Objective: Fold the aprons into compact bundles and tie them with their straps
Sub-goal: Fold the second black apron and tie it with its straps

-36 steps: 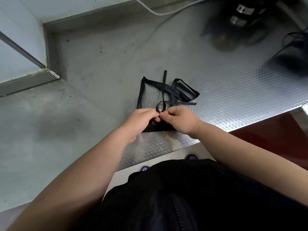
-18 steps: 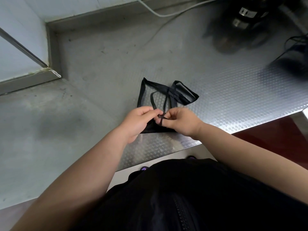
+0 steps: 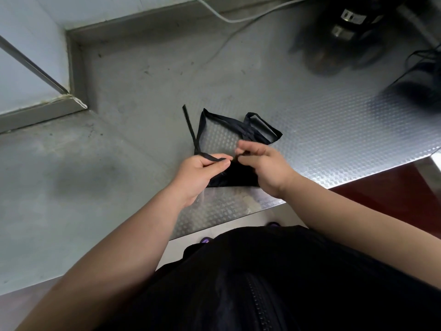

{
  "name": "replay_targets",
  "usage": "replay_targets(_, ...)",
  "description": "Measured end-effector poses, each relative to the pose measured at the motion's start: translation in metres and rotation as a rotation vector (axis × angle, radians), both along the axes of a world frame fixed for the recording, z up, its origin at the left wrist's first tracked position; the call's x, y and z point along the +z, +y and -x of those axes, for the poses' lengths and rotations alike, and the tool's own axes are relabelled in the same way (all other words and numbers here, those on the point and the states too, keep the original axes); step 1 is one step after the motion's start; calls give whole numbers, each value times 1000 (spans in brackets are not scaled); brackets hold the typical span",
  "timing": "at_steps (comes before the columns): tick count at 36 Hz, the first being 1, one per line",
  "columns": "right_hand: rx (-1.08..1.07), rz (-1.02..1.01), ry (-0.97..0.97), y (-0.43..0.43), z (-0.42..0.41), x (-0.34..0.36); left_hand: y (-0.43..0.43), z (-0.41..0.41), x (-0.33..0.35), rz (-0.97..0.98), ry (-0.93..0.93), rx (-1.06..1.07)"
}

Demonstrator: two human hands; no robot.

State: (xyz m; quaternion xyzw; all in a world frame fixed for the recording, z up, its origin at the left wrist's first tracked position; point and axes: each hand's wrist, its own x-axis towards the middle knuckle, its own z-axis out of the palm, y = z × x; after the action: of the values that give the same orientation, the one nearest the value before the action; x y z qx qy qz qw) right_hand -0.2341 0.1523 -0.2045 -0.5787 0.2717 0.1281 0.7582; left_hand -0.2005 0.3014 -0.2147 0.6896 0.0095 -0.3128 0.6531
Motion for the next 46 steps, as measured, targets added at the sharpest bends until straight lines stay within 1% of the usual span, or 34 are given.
replay_targets(1, -58, -38, -3, -1, 0, 1, 0, 0, 0, -6, -5, 12)
replay_targets(2, -96, -23, -20, -3, 1, 1, 0, 1, -1, -4, -10, 34)
replay_targets(3, -101, 46, -45, -3, 3, 2, -1, 1, -1, 0, -17, 62)
replay_targets(6, -36, 371, -61, -1, 18, -6, -2, 7, -4, -21, -59, 180)
replay_targets(10, -1, 740, -34, -2, 35, -16, -1, 20, -15, -162, -148, 318)
replay_targets(12, 21, 856, -14, -4, 38, -16, 1, 26, -18, -241, -180, 359)
replay_targets(15, 93, 1007, -15, -5, 42, -19, 12, 28, -27, -434, -246, 376)
replay_targets(17, 133, 1069, -30, -6, 46, -21, 19, 29, -32, -529, -270, 351)
replay_targets(20, 140, 1090, -15, -4, 51, -23, 20, 30, -28, -584, -240, 341)
replay_targets(23, 125, 1048, 64, -3, 49, -22, 18, 27, -26, -671, -216, 345)
replay_targets(27, 95, 957, 196, -7, 48, -18, 18, 22, -23, -710, -218, 332)
replay_targets(28, 103, 966, 221, -9, 49, -17, 17, 23, -21, -722, -250, 332)
replay_targets(30, 159, 1081, 230, -11, 55, -16, 16, 29, -20, -763, -415, 331)
replay_targets(31, 201, 1168, 185, -12, 59, -17, 17, 32, -20, -770, -538, 293)
replay_targets(33, 304, 1281, -18, -12, 64, -22, 20, 38, -22, -757, -741, 111)
replay_targets(35, 474, 1309, -191, -10, 68, -27, 27, 41, -25, -763, -858, -86)
replay_targets(39, 658, 1327, -250, -17, 76, -36, 43, 43, -34, -788, -1032, -282)
replay_targets(41, 749, 1383, -273, -22, 81, -39, 52, 47, -41, -782, -1034, -364)
replay_targets(43, 774, 1439, -252, -21, 85, -41, 58, 50, -43, -803, -951, -383)
replay_targets(45, 673, 1448, -252, -17, 84, -47, 56, 50, -42, -834, -865, -366)
replay_targets(46, 607, 1444, -263, -15, 82, -50, 54, 49, -41, -846, -857, -365)
